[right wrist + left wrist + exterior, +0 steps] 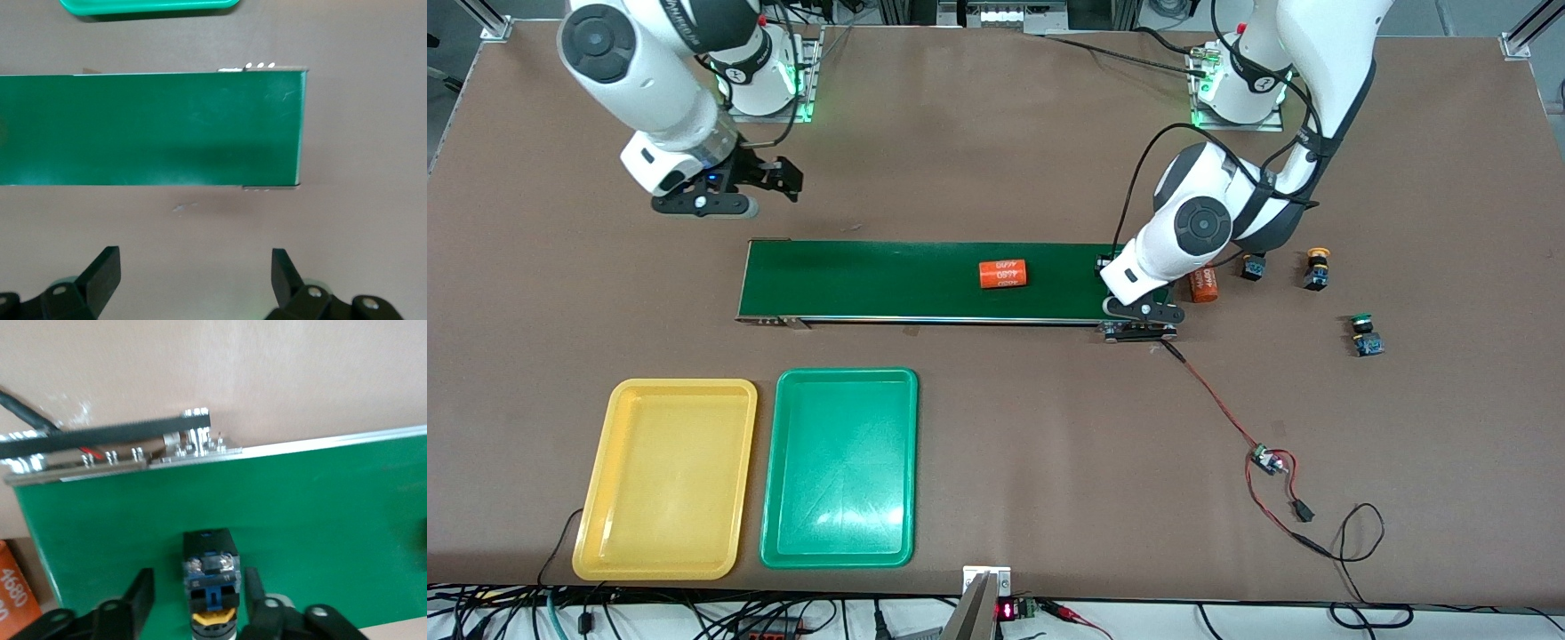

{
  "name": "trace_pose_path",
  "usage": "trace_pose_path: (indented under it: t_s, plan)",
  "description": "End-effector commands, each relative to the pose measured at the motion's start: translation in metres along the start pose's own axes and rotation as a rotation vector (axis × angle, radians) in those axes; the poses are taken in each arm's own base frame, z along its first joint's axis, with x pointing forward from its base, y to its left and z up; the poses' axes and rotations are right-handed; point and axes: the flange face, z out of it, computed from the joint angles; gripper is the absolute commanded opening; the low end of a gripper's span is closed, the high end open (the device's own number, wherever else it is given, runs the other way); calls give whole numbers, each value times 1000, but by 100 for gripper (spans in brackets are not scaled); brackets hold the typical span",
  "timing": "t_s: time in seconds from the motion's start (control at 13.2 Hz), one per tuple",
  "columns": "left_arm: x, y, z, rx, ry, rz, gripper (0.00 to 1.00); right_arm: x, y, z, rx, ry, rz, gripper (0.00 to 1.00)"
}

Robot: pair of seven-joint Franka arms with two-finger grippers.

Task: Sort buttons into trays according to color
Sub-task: 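Set the button on the conveyor and open the left gripper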

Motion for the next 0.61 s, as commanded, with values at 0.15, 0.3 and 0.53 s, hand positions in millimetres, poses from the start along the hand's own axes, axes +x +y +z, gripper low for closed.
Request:
trace_pose_path:
  t_s: [0.15,0.3,0.53]
  plan:
    - [10,-48,-96,-6,87,-91,100,5,40,-11,2,12,-72,100]
    - [27,-127,-104,-13,97,-213,100,5,52,-16,6,22,-51,100]
    - [39,-243,-86,-50,67,-405,100,-18,57,-36,1,21,-62,100]
